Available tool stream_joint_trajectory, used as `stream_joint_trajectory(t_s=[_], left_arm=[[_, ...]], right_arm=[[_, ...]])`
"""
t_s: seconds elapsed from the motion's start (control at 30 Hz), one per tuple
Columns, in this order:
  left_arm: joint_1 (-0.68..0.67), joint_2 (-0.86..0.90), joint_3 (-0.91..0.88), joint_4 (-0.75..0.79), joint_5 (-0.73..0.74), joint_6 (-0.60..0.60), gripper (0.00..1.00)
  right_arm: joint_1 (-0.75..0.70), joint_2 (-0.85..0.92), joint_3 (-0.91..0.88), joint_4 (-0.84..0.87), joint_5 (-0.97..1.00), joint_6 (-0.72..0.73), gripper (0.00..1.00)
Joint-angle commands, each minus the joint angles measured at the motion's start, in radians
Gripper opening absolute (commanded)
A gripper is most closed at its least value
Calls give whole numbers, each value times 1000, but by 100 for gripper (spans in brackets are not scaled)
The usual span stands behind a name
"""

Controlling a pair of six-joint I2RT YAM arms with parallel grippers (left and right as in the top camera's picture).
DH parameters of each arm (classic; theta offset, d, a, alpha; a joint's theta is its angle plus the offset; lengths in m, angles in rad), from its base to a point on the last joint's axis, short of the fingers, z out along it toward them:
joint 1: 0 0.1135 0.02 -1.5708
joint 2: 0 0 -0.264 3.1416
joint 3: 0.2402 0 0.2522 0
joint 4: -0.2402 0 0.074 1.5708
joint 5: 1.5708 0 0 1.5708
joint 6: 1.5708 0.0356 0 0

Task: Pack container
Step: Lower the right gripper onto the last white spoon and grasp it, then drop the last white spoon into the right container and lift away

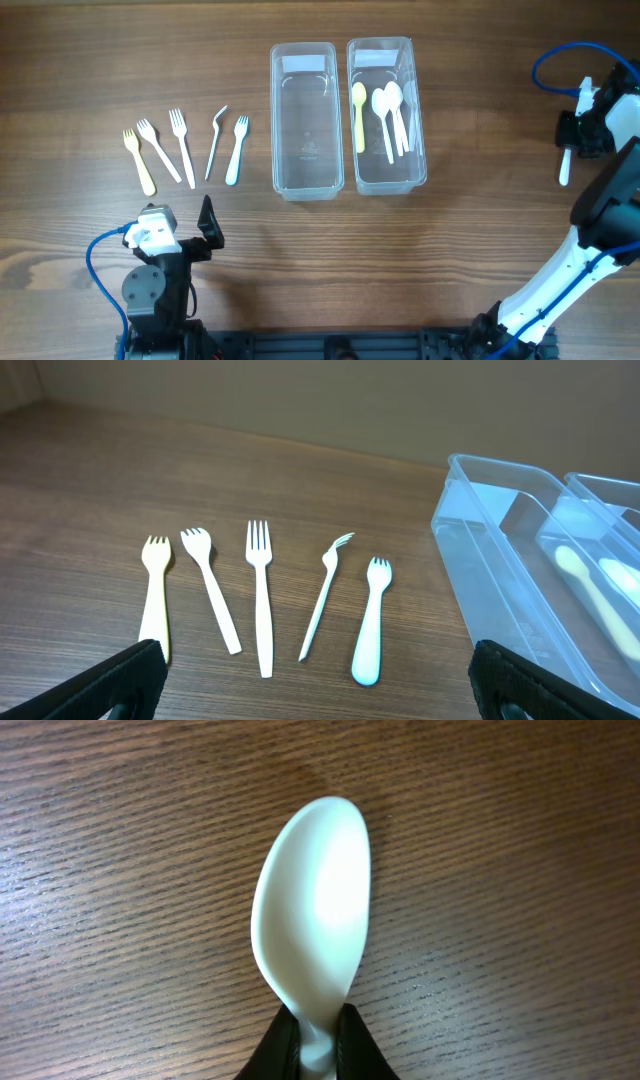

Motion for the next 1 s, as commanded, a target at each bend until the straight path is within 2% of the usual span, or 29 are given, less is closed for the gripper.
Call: stream_joint_trajectory(t_s=[0.0, 0.27, 0.4, 0.53, 0.87, 0.97], left_arm=[[-6, -8, -6, 3, 12, 19, 100], [-6, -8, -6, 3, 12, 19, 100], [-6, -8, -6, 3, 12, 19, 100], [-6, -8, -6, 3, 12, 19, 100], [-6, -8, -6, 3, 12, 19, 100], [-6, -8, -6, 3, 12, 19, 100]], right_arm=[[-4, 31, -8, -14, -15, 77, 4], [34, 19, 200, -121, -204, 154, 4], [120, -11, 298, -170, -283, 176, 4], [264, -65, 367, -197, -315, 222, 4], [626, -191, 368, -203, -339, 244, 5], [676, -188, 362, -211, -331, 246, 5]])
